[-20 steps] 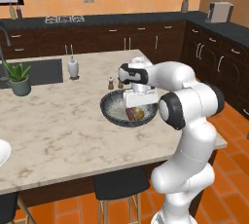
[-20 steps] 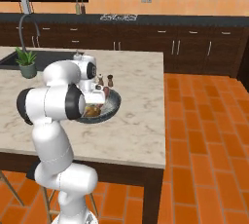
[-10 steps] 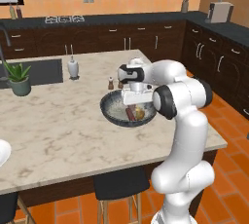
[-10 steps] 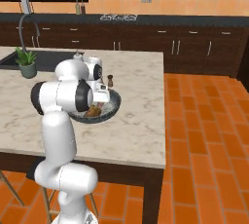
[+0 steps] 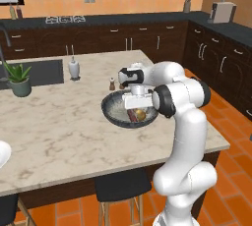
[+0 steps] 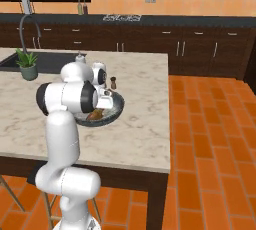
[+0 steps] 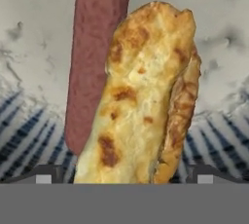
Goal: Place one bun and one sausage from the bowl on each plate.
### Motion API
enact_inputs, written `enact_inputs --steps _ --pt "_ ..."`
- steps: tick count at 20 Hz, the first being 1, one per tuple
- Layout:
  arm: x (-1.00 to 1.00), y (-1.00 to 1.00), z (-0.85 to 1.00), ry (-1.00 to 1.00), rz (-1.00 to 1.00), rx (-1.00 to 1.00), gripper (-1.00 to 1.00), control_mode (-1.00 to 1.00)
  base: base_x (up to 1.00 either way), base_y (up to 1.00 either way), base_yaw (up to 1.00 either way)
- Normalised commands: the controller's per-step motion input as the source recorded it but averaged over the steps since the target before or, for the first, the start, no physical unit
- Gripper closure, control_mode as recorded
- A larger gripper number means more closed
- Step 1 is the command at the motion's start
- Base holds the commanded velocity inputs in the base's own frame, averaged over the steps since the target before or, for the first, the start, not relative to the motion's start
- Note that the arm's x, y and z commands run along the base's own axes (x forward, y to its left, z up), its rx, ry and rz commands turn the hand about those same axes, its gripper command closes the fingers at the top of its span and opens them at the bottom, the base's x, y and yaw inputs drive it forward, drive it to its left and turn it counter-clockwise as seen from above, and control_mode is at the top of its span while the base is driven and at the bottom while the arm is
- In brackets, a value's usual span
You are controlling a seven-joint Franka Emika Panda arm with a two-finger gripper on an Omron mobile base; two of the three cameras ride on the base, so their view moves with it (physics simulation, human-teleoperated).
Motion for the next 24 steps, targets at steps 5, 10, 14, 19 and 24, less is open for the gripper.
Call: enact_inputs --steps 5,10,14,19,24 --pt "-0.17 0.0 -0.03 0.01 0.0 0.0 -1.0 -1.0 0.0 0.0 0.0" --pt "-0.02 0.0 0.19 0.0 0.0 0.0 -1.0 -1.0 0.0 0.0 0.0" --pt "0.0 0.0 -0.07 0.0 0.0 0.0 -1.0 -1.0 0.0 0.0 0.0" --pt "-0.01 0.0 -0.08 0.0 0.0 0.0 1.0 -1.0 0.0 0.0 0.0" --pt "0.0 0.0 0.0 0.01 0.0 0.0 1.0 -1.0 0.0 0.0 0.0"
